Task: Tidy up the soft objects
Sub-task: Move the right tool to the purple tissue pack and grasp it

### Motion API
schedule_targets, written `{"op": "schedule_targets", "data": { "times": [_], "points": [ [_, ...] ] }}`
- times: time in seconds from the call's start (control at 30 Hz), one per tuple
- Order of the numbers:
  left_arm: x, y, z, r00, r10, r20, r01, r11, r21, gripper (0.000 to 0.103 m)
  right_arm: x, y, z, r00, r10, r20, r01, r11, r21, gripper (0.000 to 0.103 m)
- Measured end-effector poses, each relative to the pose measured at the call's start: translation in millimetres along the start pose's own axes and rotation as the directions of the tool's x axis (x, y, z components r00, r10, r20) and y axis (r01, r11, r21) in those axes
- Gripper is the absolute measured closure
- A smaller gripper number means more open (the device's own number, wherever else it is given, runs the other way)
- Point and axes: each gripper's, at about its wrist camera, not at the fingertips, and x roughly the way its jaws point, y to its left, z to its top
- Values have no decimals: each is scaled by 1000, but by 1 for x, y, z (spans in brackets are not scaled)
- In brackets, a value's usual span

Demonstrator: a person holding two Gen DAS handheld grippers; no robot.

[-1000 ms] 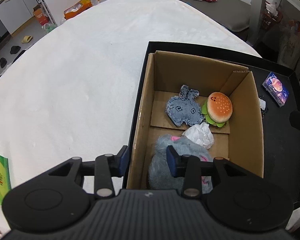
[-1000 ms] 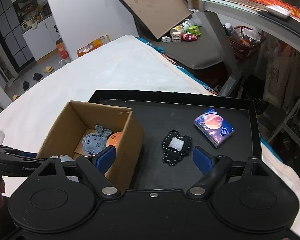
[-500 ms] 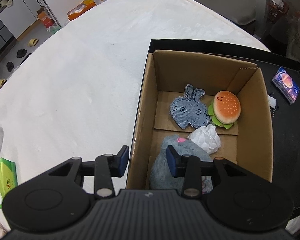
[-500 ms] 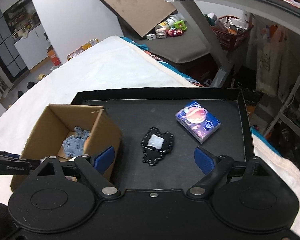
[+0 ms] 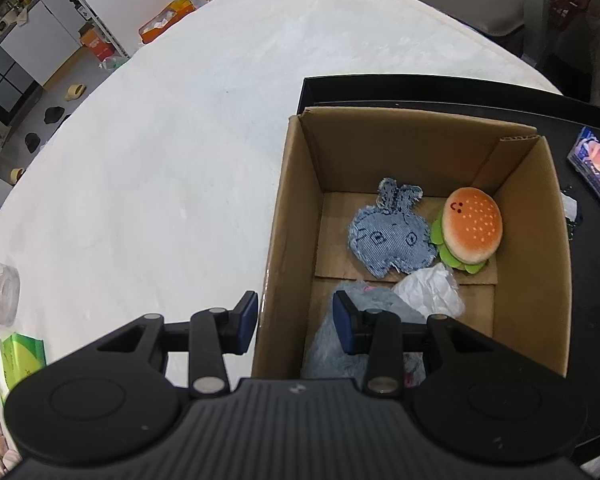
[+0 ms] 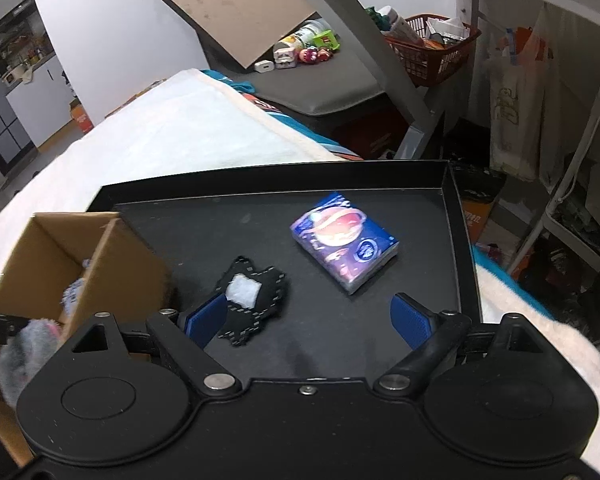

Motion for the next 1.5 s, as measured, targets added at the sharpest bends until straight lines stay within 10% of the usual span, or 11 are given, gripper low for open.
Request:
{"op": "schedule_targets", "data": {
  "times": [1.17, 1.5],
  "points": [
    [23, -22, 22, 992, 96, -76, -89, 991, 99, 63, 76, -25, 14, 995, -80, 52, 87, 985, -148, 11],
    [22, -25, 22, 992, 102, -76, -94, 991, 100, 63, 70, -26, 12, 995, -29, 92, 42, 988, -151, 46]
  ]
}}
